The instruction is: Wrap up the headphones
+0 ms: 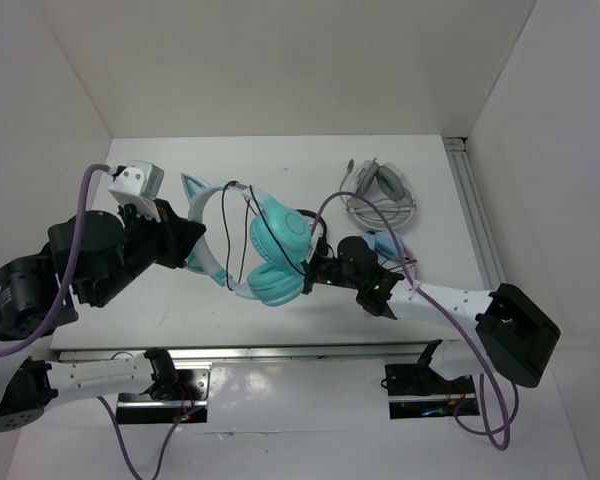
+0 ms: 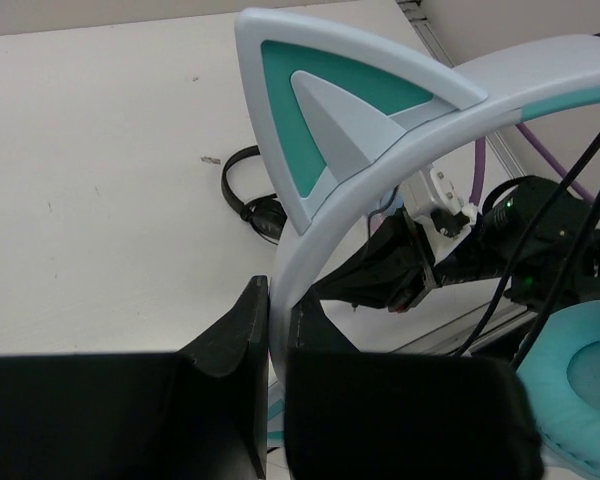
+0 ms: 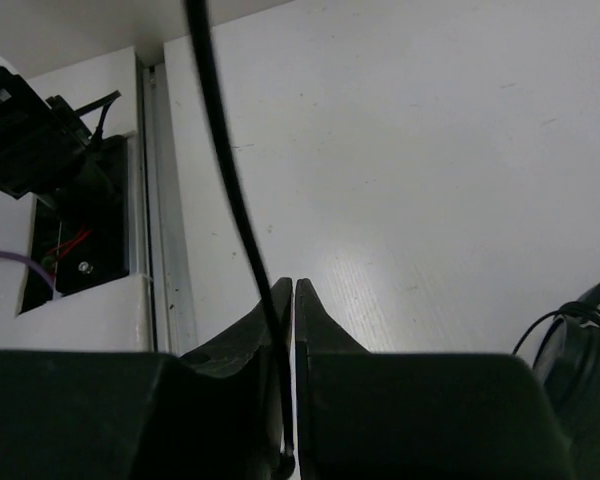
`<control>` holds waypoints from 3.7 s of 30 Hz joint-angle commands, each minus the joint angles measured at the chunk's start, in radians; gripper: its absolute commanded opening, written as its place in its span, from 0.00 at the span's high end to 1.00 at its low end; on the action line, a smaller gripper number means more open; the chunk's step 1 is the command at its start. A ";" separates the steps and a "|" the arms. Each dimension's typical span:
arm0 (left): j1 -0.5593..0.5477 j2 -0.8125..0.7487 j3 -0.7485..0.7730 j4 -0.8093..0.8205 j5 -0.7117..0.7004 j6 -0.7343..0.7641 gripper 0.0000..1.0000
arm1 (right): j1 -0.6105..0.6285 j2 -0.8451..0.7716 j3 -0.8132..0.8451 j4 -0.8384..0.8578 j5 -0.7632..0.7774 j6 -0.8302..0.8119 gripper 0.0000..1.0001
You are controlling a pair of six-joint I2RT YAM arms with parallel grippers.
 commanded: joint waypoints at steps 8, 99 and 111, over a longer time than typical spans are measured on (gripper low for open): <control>-0.003 0.100 0.156 0.039 -0.183 -0.112 1.00 | 0.024 0.073 -0.046 0.229 -0.050 0.077 0.87; 0.028 0.176 -0.450 0.076 0.032 0.322 1.00 | 0.925 0.000 0.502 -0.807 1.617 -0.586 1.00; -0.039 0.205 -0.378 -0.061 0.052 0.297 1.00 | 0.948 -0.035 0.534 -0.988 1.627 -0.512 0.96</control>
